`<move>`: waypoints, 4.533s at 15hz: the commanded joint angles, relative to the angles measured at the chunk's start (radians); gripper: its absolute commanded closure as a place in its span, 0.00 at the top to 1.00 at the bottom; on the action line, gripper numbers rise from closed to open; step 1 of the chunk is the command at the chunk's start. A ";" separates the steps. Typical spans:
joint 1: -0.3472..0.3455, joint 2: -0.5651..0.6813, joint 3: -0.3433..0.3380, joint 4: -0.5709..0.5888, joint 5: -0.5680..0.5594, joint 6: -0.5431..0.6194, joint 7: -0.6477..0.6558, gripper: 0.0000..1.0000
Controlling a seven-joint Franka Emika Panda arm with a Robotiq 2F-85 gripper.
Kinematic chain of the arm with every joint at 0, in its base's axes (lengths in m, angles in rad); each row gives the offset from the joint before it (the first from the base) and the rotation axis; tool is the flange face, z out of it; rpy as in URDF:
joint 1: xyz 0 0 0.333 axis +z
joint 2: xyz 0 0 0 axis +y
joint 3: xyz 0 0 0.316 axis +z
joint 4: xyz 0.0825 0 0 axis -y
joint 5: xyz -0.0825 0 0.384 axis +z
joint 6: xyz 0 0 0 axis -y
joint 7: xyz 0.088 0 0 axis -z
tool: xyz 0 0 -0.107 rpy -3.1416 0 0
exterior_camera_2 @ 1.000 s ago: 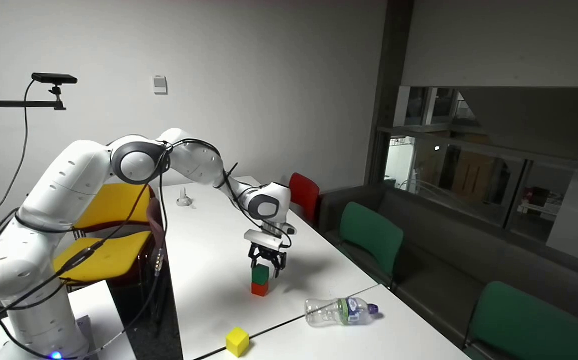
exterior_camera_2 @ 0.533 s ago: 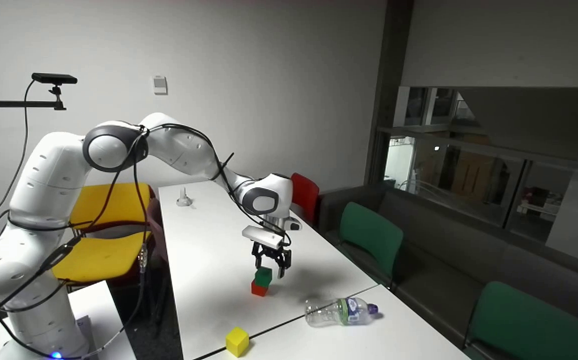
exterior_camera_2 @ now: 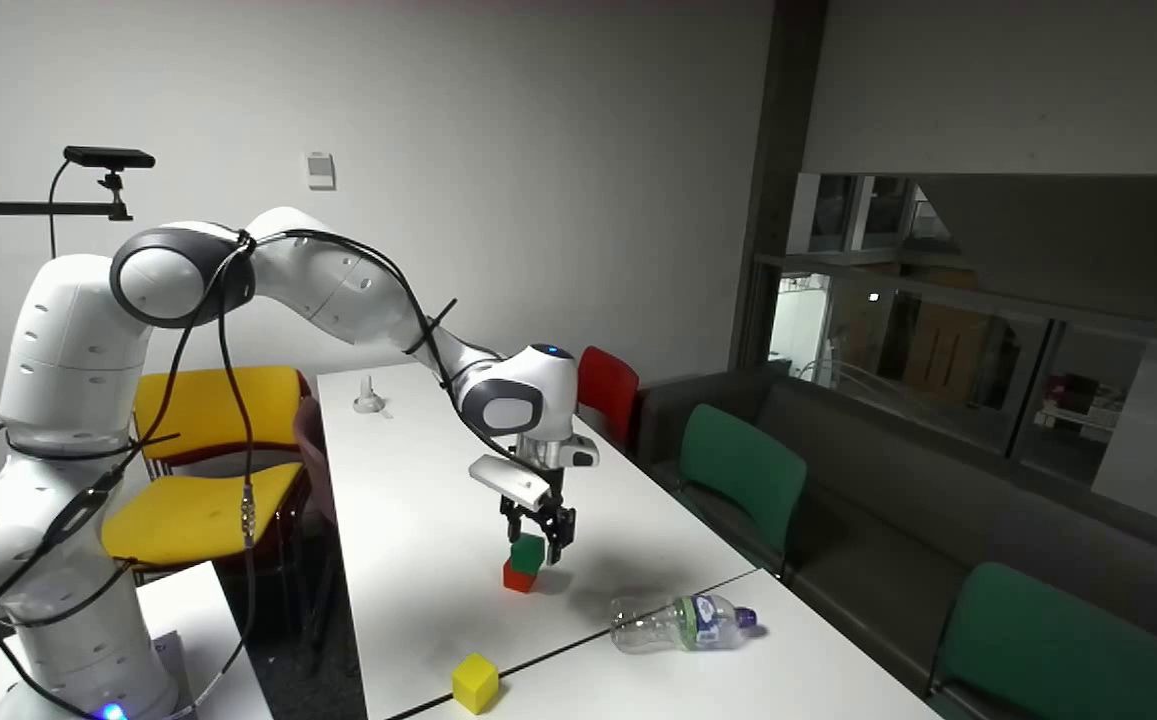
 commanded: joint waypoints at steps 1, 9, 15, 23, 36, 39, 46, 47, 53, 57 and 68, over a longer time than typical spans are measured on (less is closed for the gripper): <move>0.012 -0.035 0.015 -0.057 0.027 0.079 -0.013 0.88; 0.082 -0.018 0.069 -0.072 0.005 0.156 0.002 1.00; 0.116 0.021 0.053 -0.096 -0.106 0.282 0.005 1.00; 0.104 0.066 0.060 -0.094 -0.158 0.345 -0.004 1.00; 0.086 0.091 0.078 -0.083 -0.137 0.344 -0.044 0.98; 0.083 0.099 0.082 -0.081 -0.135 0.344 -0.051 0.98; 0.083 0.106 0.084 -0.075 -0.136 0.335 -0.054 0.51; 0.083 0.105 0.084 -0.075 -0.136 0.334 -0.054 0.42; 0.084 0.097 0.086 -0.076 -0.133 0.331 -0.053 0.31; 0.083 0.094 0.089 -0.080 -0.131 0.330 -0.054 0.31; 0.086 0.088 0.099 -0.093 -0.130 0.335 -0.053 0.31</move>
